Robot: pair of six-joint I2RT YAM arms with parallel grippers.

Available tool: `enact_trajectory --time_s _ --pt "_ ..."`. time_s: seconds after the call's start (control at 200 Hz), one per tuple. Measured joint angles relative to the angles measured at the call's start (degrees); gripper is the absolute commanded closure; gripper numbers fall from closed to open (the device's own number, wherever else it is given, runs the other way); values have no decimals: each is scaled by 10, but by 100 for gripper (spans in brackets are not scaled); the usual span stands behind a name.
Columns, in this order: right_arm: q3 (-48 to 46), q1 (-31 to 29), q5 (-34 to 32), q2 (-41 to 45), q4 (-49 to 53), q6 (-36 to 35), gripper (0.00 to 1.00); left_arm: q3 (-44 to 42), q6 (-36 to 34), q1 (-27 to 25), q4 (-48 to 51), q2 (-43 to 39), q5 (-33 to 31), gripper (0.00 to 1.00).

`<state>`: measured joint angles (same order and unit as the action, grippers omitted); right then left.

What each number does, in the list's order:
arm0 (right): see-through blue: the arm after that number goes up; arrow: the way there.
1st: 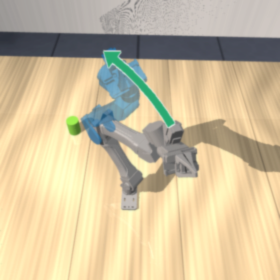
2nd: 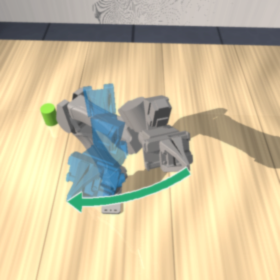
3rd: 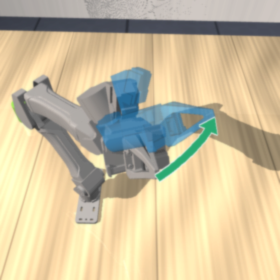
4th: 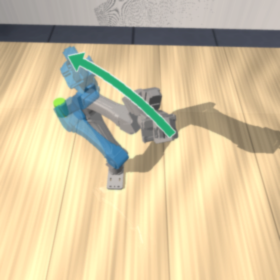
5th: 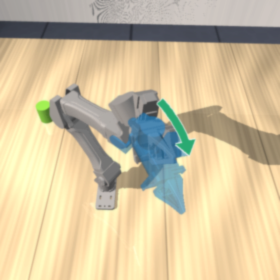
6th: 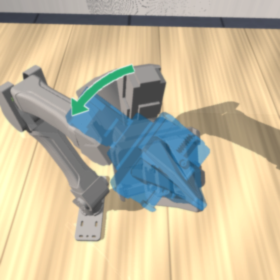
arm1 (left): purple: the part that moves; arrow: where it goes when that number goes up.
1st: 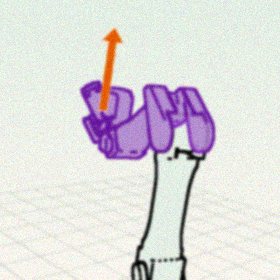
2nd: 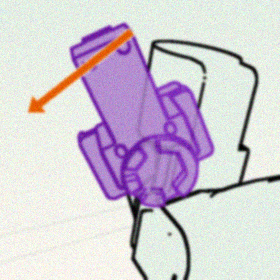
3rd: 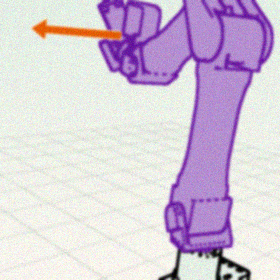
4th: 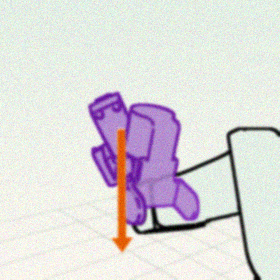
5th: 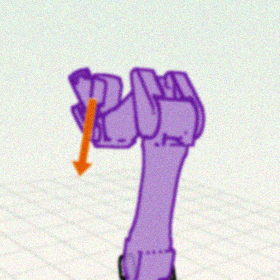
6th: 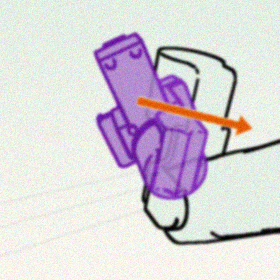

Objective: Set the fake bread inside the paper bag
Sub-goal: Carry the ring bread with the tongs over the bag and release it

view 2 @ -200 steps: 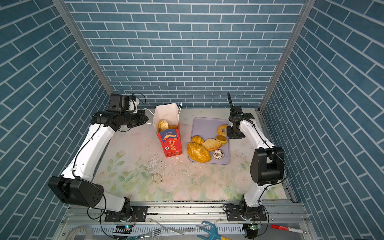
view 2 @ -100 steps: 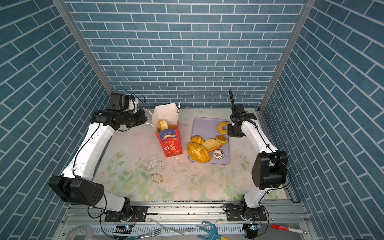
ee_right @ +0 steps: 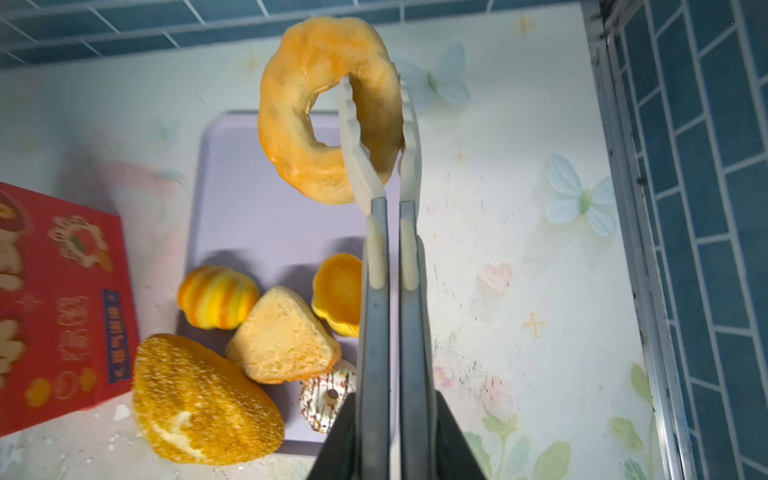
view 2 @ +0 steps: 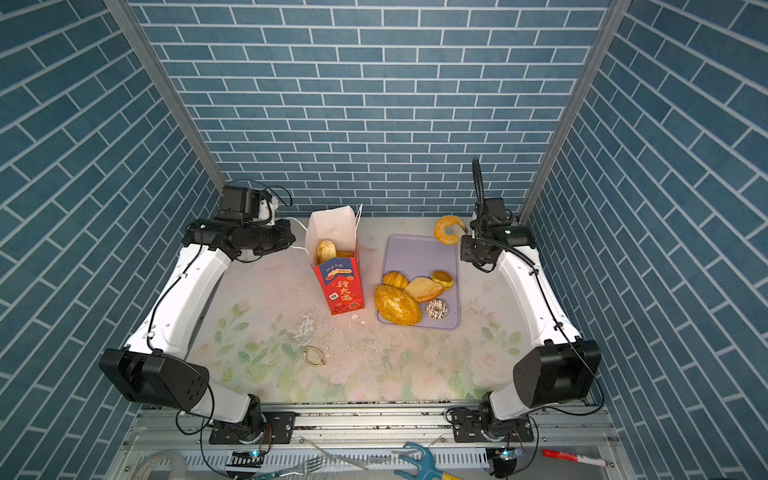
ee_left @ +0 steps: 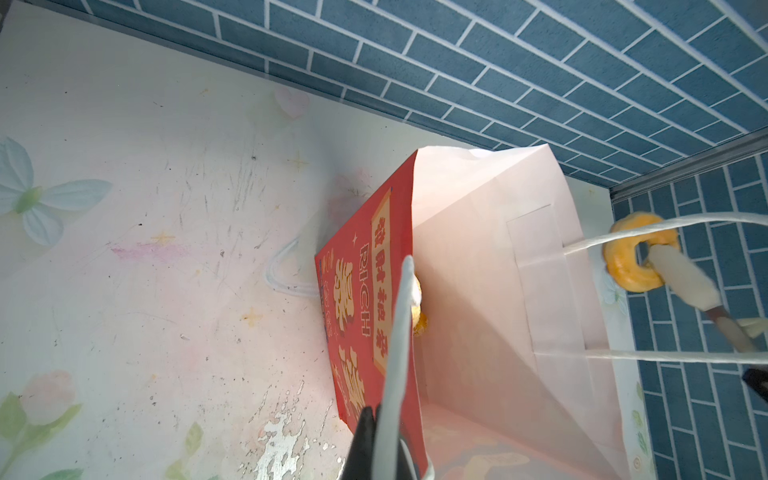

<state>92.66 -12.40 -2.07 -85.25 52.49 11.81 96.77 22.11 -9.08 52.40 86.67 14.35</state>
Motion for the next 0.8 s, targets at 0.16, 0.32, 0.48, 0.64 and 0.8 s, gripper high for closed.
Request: enact_trajectory --time_s 0.16,0.32,0.48,0.64,0.8 --pt "92 -80 2 15 -15 -21 82 1 2 -5 -1 0 0 100" --pt "152 -169 6 16 -46 -59 82 1 5 -8 -4 0 0 100" --pt "156 -225 15 14 -77 -87 82 1 6 -11 -7 0 1 100" --pt "192 -281 12 -17 -79 -120 81 1 7 -13 -9 0 1 100" --pt "212 -331 -9 -59 -74 -152 81 1 9 -14 -9 0 3 100"
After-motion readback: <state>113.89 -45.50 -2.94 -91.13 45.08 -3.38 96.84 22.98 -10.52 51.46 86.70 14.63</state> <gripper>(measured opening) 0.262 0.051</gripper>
